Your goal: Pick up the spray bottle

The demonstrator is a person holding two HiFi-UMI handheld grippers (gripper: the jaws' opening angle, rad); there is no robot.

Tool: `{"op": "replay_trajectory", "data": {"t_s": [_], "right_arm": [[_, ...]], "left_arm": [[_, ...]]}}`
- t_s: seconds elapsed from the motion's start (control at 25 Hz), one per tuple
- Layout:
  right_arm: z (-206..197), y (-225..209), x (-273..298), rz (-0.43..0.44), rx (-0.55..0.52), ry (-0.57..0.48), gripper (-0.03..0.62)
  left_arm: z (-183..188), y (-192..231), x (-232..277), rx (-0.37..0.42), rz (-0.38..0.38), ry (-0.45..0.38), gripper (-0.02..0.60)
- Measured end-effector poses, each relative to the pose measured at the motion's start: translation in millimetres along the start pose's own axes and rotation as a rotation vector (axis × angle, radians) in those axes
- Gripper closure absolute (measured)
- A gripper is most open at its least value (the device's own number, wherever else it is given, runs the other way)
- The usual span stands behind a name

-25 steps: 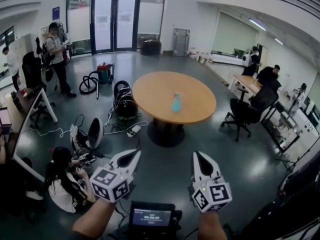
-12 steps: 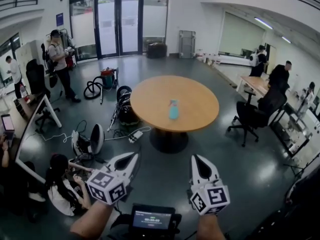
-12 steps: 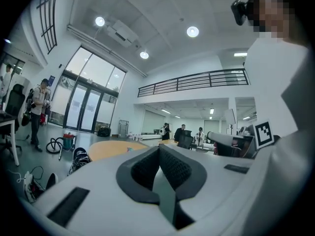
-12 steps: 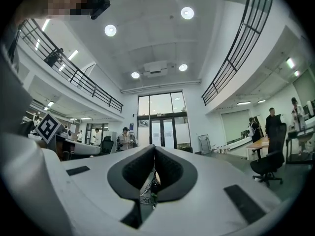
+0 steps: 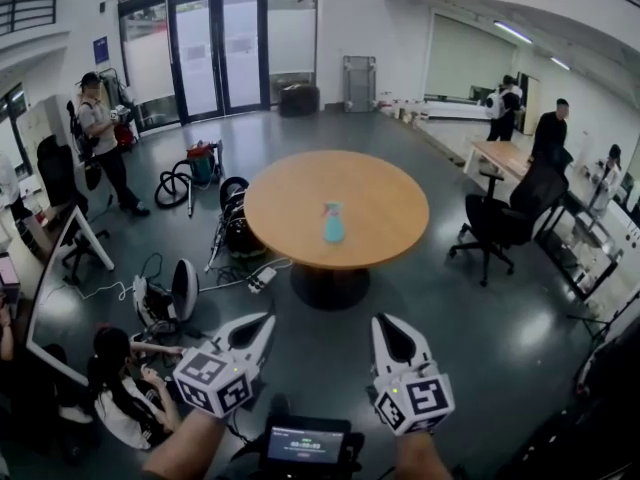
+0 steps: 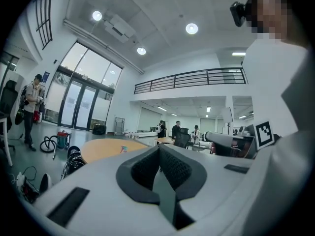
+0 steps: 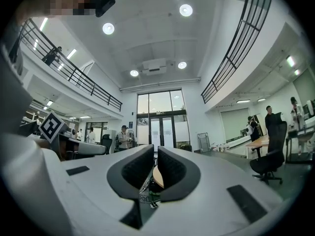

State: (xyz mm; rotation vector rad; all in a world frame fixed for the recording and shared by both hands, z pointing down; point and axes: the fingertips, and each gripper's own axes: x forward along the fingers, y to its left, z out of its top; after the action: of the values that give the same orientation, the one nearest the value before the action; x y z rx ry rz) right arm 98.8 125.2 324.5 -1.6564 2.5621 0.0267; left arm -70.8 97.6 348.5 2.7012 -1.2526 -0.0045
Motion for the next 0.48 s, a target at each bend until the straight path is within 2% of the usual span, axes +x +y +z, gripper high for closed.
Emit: {"op": "replay_trajectory", "data": {"t_s": [0.16, 0.48], "right_arm": [[6.5, -12.5, 19.2, -0.029, -0.012, -0.023, 0.574], [4.3, -39.8, 82.6, -0.063, -0.030, -0.005, 0.574]], "left_arm": [[6.9, 15.0, 24.8, -0.005, -0.022, -0.015, 0.584], [20.2, 69.2, 77.7, -0.019, -0.042, -0.045, 0.584]]}}
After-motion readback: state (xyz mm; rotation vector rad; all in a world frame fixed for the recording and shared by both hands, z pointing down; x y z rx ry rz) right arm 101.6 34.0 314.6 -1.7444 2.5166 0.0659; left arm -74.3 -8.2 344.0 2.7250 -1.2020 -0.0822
